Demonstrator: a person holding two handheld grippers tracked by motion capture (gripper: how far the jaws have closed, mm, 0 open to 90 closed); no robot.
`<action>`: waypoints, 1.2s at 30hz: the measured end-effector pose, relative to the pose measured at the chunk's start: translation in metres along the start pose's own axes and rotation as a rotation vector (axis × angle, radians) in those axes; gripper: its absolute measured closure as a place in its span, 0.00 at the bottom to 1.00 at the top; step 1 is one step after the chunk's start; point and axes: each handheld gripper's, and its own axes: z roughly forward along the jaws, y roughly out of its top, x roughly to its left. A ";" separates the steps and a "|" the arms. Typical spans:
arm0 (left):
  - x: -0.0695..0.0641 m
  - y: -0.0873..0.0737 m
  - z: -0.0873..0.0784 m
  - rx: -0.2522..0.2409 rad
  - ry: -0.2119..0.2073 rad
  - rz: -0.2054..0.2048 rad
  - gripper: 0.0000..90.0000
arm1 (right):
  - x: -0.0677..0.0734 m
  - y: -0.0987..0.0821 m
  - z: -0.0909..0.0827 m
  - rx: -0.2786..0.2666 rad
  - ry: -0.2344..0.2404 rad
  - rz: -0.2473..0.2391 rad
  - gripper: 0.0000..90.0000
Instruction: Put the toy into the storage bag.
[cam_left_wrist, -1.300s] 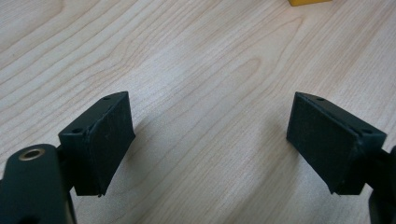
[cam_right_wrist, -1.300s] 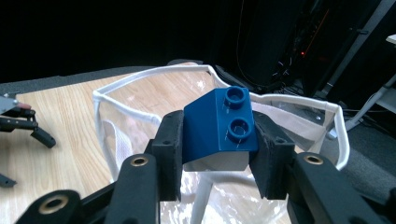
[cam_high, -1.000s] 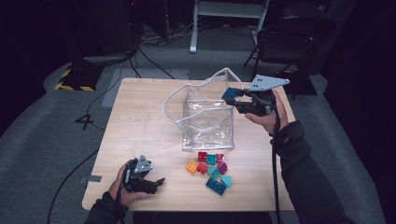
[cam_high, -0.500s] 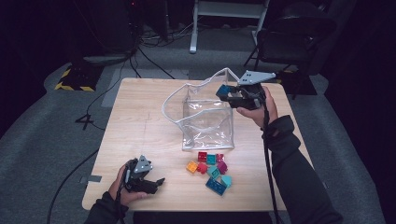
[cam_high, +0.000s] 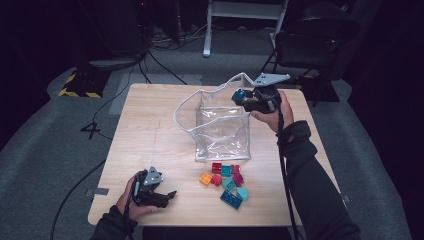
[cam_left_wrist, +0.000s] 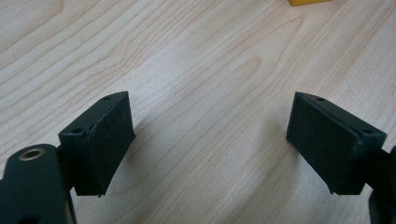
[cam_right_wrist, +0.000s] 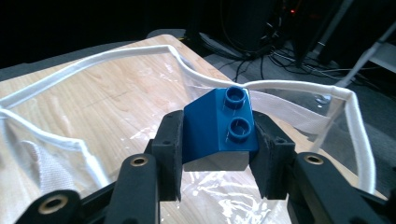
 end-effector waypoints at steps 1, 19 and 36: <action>0.000 0.000 0.000 -0.001 0.000 0.000 0.17 | -0.001 0.000 0.000 0.000 -0.002 0.004 0.66; 0.000 0.000 0.000 -0.001 -0.001 0.004 0.17 | -0.005 -0.005 0.005 0.025 -0.032 0.044 0.49; 0.000 0.000 0.000 -0.001 -0.001 0.005 0.17 | -0.005 -0.006 0.001 0.013 -0.056 0.065 0.40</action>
